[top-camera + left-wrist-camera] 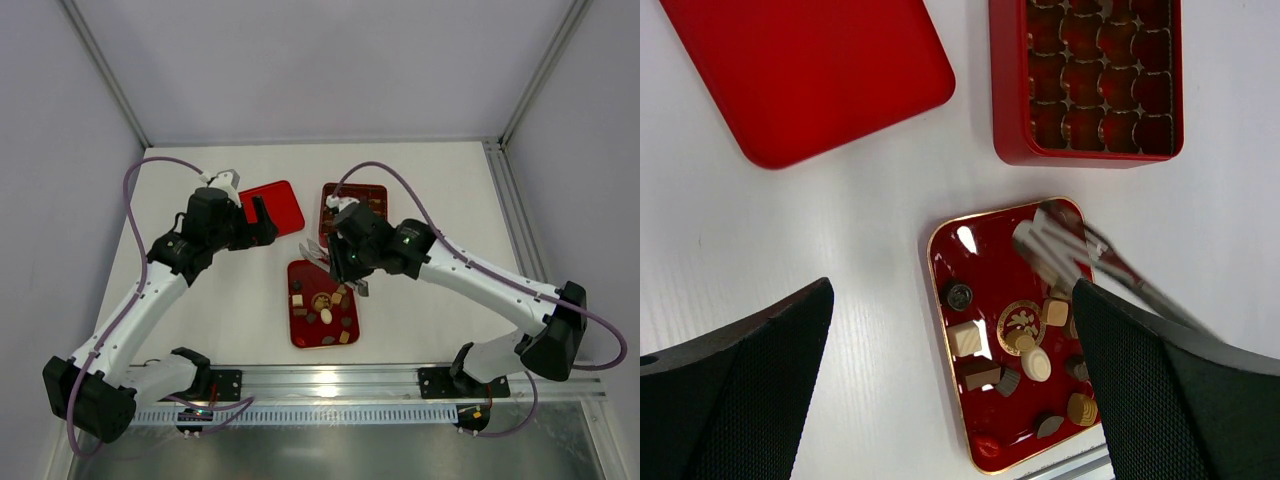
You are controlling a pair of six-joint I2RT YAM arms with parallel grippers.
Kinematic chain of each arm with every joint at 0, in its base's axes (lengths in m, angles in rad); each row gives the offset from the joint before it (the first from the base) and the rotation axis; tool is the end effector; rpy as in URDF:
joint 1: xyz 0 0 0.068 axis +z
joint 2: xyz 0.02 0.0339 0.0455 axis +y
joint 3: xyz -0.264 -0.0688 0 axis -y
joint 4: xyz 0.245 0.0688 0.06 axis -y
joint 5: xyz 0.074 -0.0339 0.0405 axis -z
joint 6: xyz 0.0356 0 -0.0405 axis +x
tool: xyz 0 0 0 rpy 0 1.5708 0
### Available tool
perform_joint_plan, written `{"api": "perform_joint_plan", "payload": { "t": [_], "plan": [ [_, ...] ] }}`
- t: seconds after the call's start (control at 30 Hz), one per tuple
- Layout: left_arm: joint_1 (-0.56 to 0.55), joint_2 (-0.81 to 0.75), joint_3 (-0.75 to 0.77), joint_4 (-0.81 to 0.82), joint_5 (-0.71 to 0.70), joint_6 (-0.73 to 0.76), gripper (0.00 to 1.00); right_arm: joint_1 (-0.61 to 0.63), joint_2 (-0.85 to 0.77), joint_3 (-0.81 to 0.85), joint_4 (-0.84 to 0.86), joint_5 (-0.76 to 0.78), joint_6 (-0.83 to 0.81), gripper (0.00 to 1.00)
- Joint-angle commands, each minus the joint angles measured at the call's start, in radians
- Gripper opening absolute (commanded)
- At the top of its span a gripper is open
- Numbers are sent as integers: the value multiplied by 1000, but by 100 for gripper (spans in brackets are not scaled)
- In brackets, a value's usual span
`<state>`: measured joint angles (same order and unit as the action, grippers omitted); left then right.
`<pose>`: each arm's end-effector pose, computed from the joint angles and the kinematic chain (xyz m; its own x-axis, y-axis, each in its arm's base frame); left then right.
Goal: Pack the chocolate
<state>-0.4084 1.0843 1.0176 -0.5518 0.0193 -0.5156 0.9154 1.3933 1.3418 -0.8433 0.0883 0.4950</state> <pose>0.2148 -0.0937 0.3269 -0.6658 -0.2490 -0.7033 0.0956 0.9064 -0.4115 0.1790 0.2277 0.3353 -0.7775 -0.2351 -0.5832 -0.4395 0.8665 0.2367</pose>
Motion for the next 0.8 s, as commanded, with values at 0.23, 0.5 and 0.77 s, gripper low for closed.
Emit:
{"api": "perform_joint_plan", "payload": {
  "t": [0.23,0.5,0.77],
  "plan": [
    [-1,-1,1,13,-4,9,100,188,-5,-69,-28,-10,67,38],
    [-1,2,1,13,-5,8,100,235,1,-72,-94,-27,5,38],
    [-1,5,1,13,-9,8,100,266,22,-55,-102,-61,-52,41]
  ]
}}
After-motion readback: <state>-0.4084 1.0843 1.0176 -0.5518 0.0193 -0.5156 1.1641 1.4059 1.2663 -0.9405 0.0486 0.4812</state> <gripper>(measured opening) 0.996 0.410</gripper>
